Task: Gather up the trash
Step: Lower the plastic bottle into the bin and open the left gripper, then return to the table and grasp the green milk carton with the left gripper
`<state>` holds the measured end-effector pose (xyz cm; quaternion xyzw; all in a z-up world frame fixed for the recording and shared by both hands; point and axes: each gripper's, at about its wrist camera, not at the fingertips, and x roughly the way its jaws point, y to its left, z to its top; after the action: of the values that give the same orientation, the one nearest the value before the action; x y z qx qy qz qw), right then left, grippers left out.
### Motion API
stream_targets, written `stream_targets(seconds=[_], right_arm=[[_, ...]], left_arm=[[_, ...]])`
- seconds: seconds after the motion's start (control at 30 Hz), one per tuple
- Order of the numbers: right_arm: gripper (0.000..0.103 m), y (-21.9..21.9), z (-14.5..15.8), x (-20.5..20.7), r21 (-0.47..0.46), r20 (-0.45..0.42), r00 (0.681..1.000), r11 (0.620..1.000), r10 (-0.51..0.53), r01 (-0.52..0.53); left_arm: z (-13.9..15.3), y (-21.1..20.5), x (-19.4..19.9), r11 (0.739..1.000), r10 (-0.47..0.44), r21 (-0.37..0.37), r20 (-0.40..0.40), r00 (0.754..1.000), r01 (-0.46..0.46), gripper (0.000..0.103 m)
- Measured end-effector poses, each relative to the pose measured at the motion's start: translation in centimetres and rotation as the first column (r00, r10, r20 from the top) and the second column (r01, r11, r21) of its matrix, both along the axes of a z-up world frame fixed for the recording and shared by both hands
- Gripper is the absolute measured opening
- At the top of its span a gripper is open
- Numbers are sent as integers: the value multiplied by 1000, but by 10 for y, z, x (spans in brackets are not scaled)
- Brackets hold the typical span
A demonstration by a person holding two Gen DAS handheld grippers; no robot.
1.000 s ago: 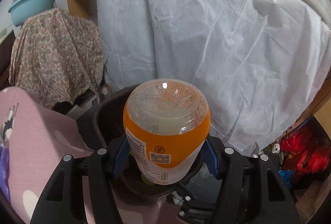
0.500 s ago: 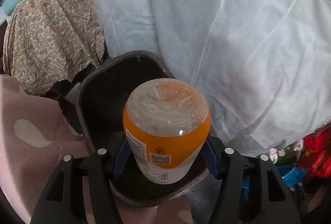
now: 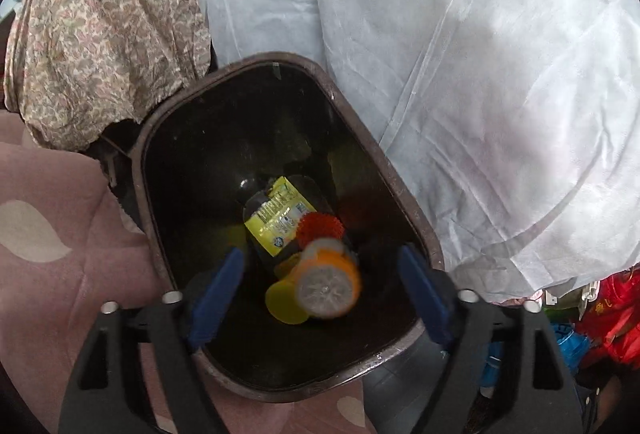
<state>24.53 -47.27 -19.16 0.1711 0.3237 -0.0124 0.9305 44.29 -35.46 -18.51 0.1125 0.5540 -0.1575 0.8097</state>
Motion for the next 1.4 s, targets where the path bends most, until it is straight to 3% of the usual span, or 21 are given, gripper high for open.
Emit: stream_targets(seconds=[0.17,0.47,0.73,1.17,1.27,1.4], right_arm=[[82,-1,8,-6,13,18,1000,1000,2,-2],[82,18,37,-11,27,56,997,998,53,-55],[85,62,68,-11,-28,86,985,988,151,-149],[85,152,100,-1,-81,88,930,933,357,-351],[86,174,109,-1,-84,91,908,911,409,-403],[87,195,117,-7,-85,102,885,891,453,-447]], left_arm=[[24,7,-12,997,-19,-73,23,1000,21,84],[96,58,-72,968,-100,-209,194,976,140,93],[134,131,-129,964,-107,-192,353,929,184,95],[152,288,-167,985,52,-170,420,906,22,98],[150,325,-165,987,73,-158,408,910,-8,98],[147,376,-156,990,60,-139,348,935,-11,98]])
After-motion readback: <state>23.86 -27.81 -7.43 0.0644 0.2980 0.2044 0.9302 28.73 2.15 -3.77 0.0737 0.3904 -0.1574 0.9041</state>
